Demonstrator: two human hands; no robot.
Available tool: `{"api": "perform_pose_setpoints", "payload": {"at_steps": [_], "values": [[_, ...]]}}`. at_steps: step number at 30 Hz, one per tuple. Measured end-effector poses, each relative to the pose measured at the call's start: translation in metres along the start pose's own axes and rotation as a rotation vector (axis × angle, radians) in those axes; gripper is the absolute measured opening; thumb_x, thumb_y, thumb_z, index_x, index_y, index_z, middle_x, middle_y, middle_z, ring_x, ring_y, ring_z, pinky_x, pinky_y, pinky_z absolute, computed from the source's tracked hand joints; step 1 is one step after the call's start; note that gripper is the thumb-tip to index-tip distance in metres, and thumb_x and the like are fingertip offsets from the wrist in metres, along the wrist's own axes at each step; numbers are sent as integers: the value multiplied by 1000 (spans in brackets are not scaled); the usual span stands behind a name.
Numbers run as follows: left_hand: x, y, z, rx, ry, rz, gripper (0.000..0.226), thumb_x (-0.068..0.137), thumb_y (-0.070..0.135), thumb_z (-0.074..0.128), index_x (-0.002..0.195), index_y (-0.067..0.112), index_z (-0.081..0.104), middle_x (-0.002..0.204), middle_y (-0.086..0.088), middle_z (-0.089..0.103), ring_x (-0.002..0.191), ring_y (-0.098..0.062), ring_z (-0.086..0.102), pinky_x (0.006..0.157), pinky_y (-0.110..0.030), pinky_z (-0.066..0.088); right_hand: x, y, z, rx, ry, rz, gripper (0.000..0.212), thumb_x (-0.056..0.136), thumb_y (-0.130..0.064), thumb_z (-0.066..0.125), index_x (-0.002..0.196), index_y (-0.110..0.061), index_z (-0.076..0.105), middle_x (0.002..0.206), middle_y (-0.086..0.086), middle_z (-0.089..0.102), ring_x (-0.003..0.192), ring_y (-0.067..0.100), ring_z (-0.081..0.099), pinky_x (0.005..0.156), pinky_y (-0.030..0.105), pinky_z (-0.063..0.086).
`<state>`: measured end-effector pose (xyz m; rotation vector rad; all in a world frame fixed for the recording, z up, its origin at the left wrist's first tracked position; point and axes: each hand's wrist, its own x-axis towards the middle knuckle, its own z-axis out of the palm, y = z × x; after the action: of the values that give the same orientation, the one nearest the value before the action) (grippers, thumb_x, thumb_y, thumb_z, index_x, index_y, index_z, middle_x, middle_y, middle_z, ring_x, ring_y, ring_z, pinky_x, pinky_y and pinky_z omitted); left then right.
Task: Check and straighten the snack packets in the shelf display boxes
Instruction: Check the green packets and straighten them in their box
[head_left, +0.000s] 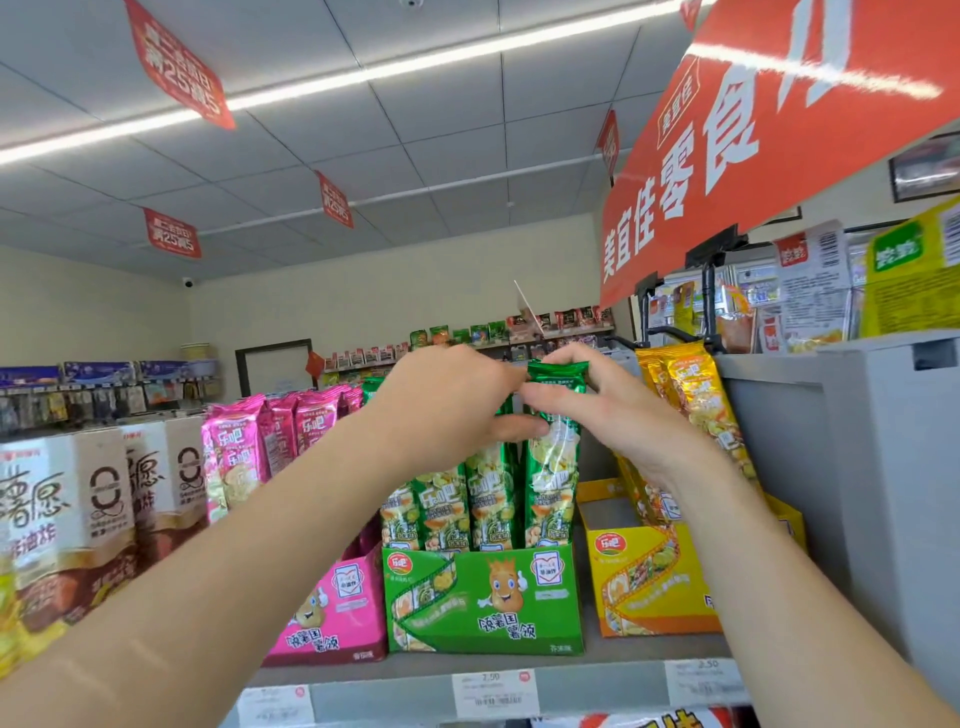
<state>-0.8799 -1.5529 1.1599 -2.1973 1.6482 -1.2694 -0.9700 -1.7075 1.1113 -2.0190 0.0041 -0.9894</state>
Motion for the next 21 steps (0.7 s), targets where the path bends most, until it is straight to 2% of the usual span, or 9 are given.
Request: {"api": "perform_pose_setpoints", "payload": {"at_steps": [2, 4, 5, 7, 10, 12, 17, 19, 21], "values": [[-1, -3, 0, -44, -8, 8, 42, 89, 69, 41, 94, 30, 54, 87, 4, 66, 84, -21, 63, 64, -33, 48, 2, -2, 3, -114, 101, -43, 58, 55, -78, 70, 90, -34, 57, 97, -14, 64, 87, -7, 55, 69, 21, 42], [-3, -11, -3, -133, -41, -22, 37, 92, 59, 46, 117, 35, 59, 107, 5, 70, 91, -19, 64, 72, -33, 51, 2, -3, 3, -171, 151, -83, 53, 59, -73, 69, 88, -30, 57, 98, -16, 61, 87, -7, 53, 67, 15, 39], [-4, -16, -4, -169, -60, -51, 39, 93, 52, 50, 128, 37, 57, 117, 7, 69, 90, -17, 63, 78, -34, 52, 3, -2, 1, -197, 158, -88, 49, 63, -70, 71, 88, -30, 56, 102, -16, 60, 95, -1, 53, 71, 17, 39], [-7, -23, -6, -225, -75, -107, 37, 92, 43, 53, 129, 39, 58, 127, 9, 65, 89, -15, 62, 86, -35, 53, 3, 2, -4, -240, 169, -93, 43, 69, -65, 71, 88, -29, 56, 109, -13, 60, 108, 9, 52, 76, 28, 39], [-11, -23, -7, -257, -85, -129, 34, 92, 41, 55, 125, 37, 62, 127, 8, 65, 87, -15, 62, 88, -35, 53, 2, 3, -8, -257, 150, -79, 41, 72, -63, 70, 87, -28, 56, 111, -11, 60, 109, 12, 52, 77, 31, 37], [-10, -22, -9, -272, -115, -129, 35, 92, 41, 56, 127, 36, 60, 130, 7, 63, 102, -17, 63, 92, -36, 52, 3, 1, -8, -260, 112, -75, 38, 74, -61, 70, 87, -28, 57, 104, -12, 60, 104, 13, 54, 74, 30, 38], [16, -21, -28, -372, -166, -135, 34, 98, 25, 43, 127, 25, 62, 127, 1, 64, 115, -24, 58, 95, -31, 45, 2, -1, -4, -279, 94, -92, 35, 76, -63, 65, 89, -32, 56, 103, -23, 56, 98, -8, 49, 74, 15, 34], [35, -22, -34, -368, -246, -152, 34, 98, 19, 43, 126, 16, 62, 126, -7, 63, 112, -28, 58, 96, -35, 47, 0, -2, -2, -279, 80, -103, 39, 77, -65, 59, 95, -31, 57, 103, -24, 56, 99, -10, 49, 79, 15, 35], [51, -23, -34, -336, -382, -169, 34, 95, 22, 52, 127, 13, 60, 126, -9, 62, 110, -29, 61, 95, -42, 51, -1, -3, -2, -258, 58, -100, 42, 77, -67, 54, 95, -29, 58, 100, -20, 59, 99, -4, 53, 83, 23, 38]]}}
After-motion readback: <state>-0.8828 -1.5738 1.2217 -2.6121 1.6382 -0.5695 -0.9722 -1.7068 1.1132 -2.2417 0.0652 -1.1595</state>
